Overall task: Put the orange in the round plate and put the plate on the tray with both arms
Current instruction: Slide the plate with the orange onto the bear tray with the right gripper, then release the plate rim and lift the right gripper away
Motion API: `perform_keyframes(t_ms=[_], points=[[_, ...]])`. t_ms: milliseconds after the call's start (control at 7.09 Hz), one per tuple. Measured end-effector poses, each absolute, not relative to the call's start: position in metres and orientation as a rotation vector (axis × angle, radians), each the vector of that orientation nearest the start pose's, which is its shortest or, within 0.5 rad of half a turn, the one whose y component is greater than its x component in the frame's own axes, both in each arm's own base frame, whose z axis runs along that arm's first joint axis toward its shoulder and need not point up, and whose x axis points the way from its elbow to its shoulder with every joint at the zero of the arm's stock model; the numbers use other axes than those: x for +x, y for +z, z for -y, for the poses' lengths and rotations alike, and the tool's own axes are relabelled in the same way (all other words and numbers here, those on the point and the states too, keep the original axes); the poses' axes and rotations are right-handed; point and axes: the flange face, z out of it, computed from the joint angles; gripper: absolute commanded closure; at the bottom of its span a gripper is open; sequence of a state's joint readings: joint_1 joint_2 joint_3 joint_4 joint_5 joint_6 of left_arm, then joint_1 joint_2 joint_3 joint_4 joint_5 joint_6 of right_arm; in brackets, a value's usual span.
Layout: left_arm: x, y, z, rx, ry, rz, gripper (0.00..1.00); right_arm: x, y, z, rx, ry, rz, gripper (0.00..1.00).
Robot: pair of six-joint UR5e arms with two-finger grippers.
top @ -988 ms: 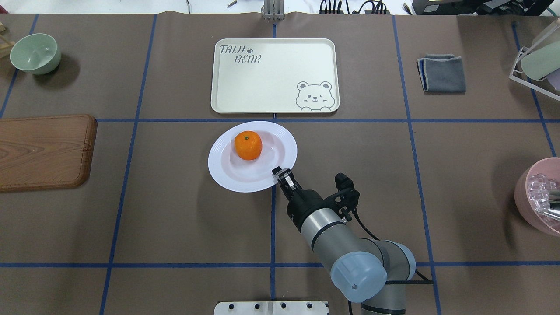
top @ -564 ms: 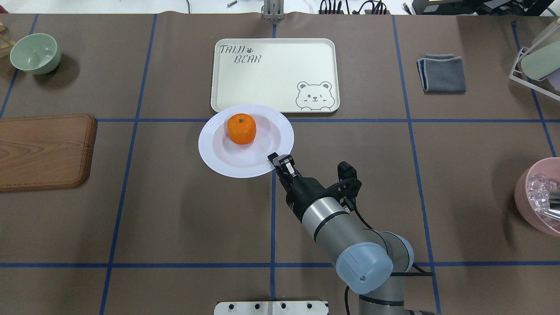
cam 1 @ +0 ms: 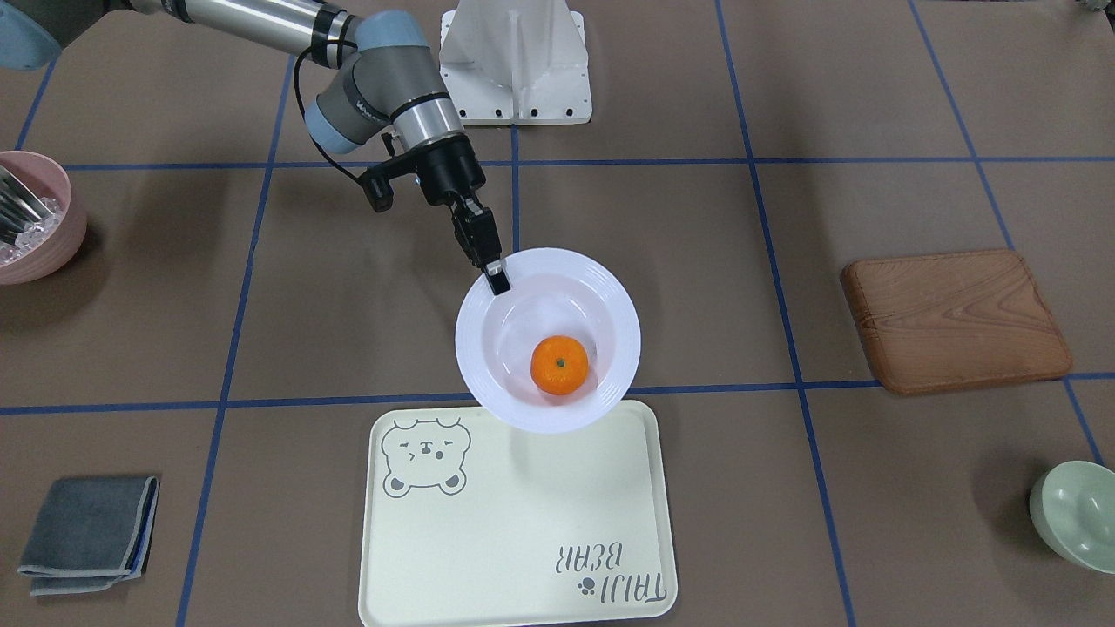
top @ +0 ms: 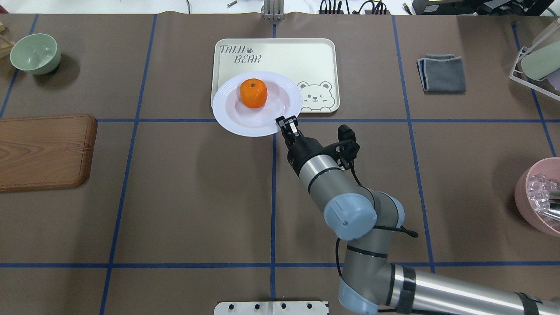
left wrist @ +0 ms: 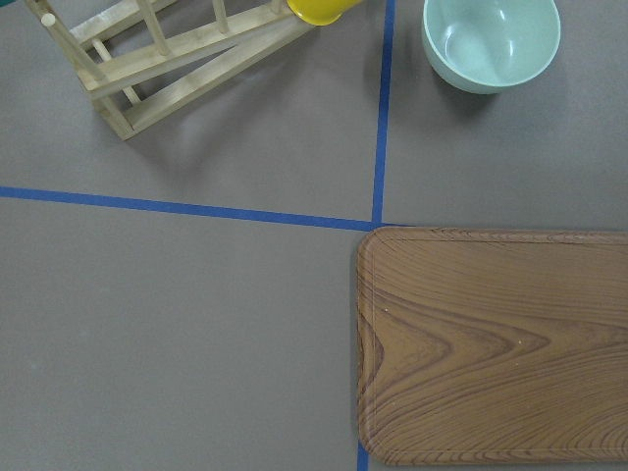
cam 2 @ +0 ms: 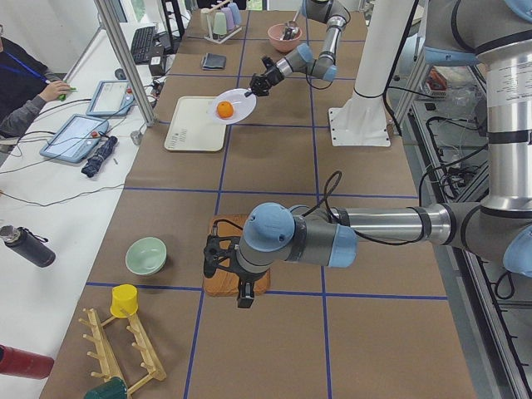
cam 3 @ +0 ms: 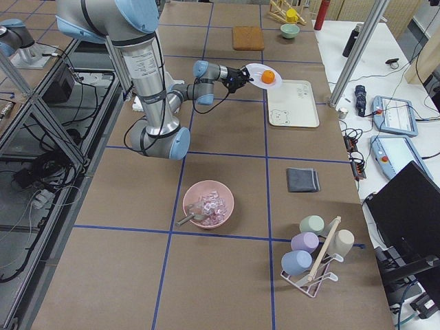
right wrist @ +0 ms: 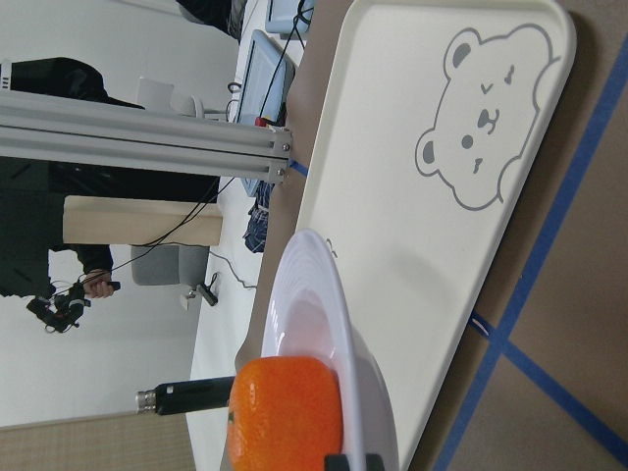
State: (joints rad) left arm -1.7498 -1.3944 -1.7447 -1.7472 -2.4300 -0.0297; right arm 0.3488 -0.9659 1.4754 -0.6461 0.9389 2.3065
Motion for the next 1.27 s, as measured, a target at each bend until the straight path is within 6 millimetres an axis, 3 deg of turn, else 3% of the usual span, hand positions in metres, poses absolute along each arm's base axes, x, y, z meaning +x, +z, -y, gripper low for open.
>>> perform_keyframes(t_ms=[282, 423, 706, 847, 988, 1129, 1270], points=[[-0.132, 0.628, 0.41, 0.234, -0.115, -0.842, 0.02, -0.604, 0.225, 0.494, 0.263, 1.436, 1.468, 1.0], [-0.132, 0.628, 0.411, 0.237, -0.113, -0.842, 0.02, -0.609, 0.227, 0.527, 0.265, 1.497, 1.43, 1.0], [-0.132, 0.626, 0.412, 0.239, -0.111, -0.842, 0.02, -0.62, 0.24, 0.569, 0.264, 1.602, 1.371, 1.0], [-0.132, 0.626, 0.413, 0.241, -0.109, -0.842, 0.02, -0.623, 0.243, 0.574, 0.26, 1.625, 1.361, 0.76], [-0.132, 0.625, 0.413, 0.242, -0.109, -0.842, 0.02, -0.626, 0.245, 0.574, 0.257, 1.628, 1.356, 0.35], [-0.132, 0.625, 0.413, 0.243, -0.108, -0.842, 0.02, -0.631, 0.243, 0.569, 0.257, 1.606, 1.351, 0.0], [-0.132, 0.624, 0.414, 0.244, -0.107, -0.842, 0.02, -0.637, 0.237, 0.555, 0.268, 1.549, 1.352, 0.0]])
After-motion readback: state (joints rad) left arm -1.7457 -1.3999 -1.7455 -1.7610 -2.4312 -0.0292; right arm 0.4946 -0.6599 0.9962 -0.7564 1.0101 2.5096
